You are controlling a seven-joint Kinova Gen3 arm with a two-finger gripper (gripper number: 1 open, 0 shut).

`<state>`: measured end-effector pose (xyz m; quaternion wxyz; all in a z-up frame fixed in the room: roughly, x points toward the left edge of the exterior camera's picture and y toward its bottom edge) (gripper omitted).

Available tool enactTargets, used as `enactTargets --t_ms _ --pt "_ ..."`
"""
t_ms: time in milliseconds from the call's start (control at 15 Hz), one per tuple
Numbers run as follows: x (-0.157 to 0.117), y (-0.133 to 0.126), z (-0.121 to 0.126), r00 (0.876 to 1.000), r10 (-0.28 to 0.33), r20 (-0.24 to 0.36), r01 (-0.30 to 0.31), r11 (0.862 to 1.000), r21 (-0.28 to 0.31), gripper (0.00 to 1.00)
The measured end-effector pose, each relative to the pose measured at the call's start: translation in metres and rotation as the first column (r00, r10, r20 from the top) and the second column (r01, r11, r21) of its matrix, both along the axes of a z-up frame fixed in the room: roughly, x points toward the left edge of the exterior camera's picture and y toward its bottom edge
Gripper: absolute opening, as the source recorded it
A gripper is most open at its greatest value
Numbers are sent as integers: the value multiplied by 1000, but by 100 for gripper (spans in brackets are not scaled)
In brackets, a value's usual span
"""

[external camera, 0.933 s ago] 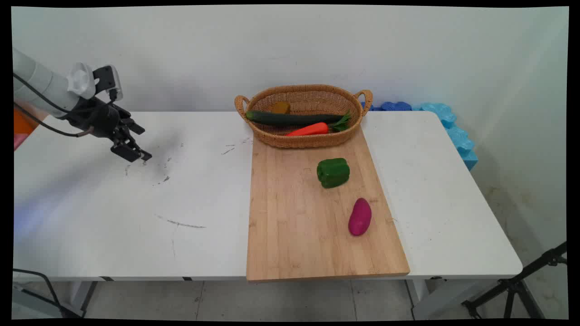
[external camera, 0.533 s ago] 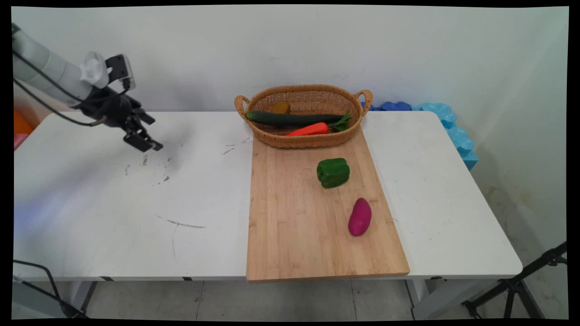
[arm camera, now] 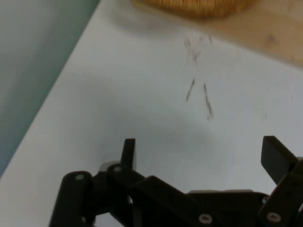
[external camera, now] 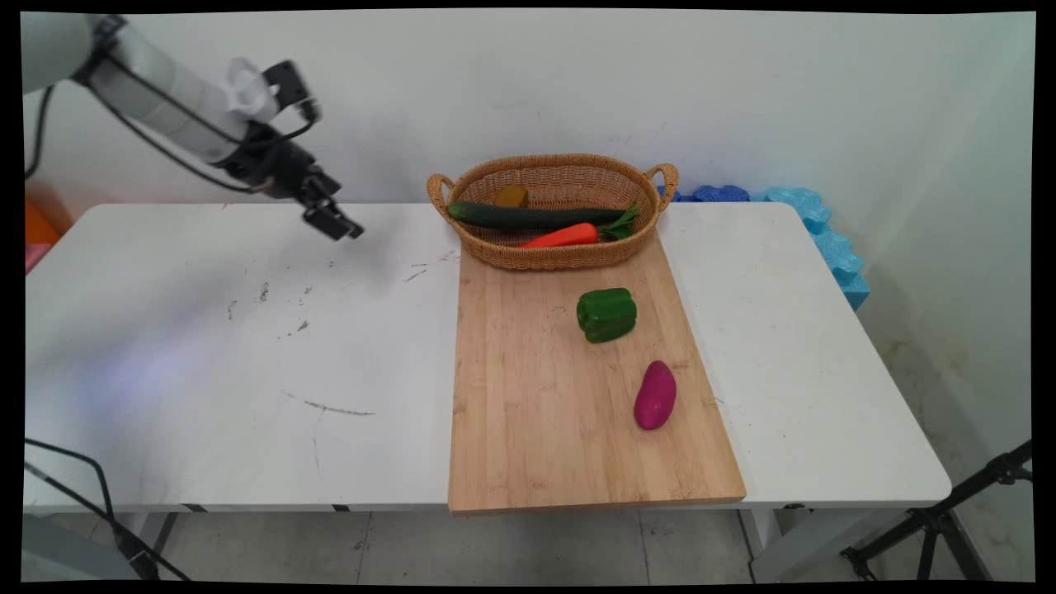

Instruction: Pick up the potato from the vegetable basket

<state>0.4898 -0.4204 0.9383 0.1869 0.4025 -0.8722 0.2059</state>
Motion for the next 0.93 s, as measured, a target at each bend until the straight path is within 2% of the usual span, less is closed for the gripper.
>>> enactTargets --t_ms 533,933 --pt "-69 -60 -3 993 97 -67 -100 994 -51 100" --pt "-117 -114 -18 974 192 -122 -202 977 -75 100"
